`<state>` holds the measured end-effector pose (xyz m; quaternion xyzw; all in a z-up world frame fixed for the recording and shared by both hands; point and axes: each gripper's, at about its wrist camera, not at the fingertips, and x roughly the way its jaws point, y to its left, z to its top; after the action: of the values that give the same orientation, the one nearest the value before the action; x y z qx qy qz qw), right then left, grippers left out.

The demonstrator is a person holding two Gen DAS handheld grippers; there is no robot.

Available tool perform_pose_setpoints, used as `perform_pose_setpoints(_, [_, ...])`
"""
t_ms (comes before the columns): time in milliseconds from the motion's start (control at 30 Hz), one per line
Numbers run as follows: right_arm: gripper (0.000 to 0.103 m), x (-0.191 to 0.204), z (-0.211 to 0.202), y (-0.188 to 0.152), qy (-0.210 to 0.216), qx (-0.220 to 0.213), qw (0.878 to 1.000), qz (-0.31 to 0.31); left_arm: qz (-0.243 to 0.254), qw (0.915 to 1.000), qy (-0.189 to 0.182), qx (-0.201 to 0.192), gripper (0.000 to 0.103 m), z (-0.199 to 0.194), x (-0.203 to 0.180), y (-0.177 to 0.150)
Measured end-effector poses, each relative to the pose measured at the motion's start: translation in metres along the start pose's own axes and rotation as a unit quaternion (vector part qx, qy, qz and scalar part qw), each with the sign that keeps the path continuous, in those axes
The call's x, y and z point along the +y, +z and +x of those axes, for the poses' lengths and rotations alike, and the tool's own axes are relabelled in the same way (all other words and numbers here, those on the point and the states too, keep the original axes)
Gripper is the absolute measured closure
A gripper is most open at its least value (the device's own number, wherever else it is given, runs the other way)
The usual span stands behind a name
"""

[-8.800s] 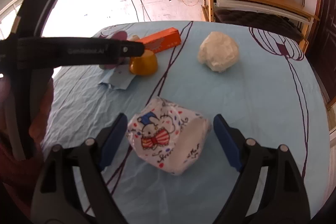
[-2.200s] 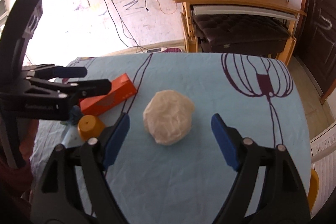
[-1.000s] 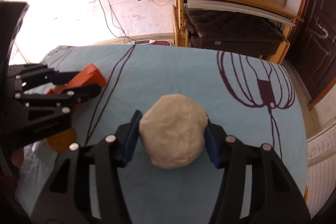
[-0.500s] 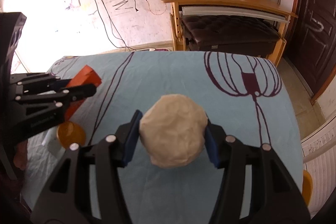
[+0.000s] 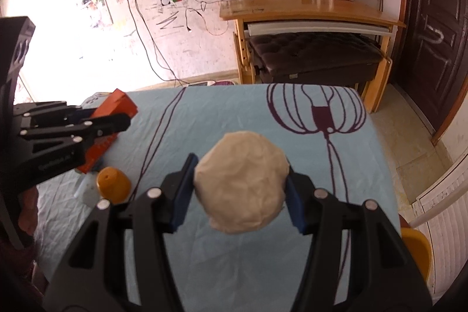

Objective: Collect trash
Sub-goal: 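Carry the paper ball and the orange box toward the orange bin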

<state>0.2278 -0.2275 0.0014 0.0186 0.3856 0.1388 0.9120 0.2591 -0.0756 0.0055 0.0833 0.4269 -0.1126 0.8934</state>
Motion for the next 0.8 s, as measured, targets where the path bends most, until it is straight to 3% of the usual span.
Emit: perform_pose_setpoints(800, [0.050, -0.128, -0.077, -0.048, -0.021, -0.059, 0.992, 0.106, 0.110, 0.9932, -0.038, 0.001, 0.085, -0.012, -0.163, 0.019])
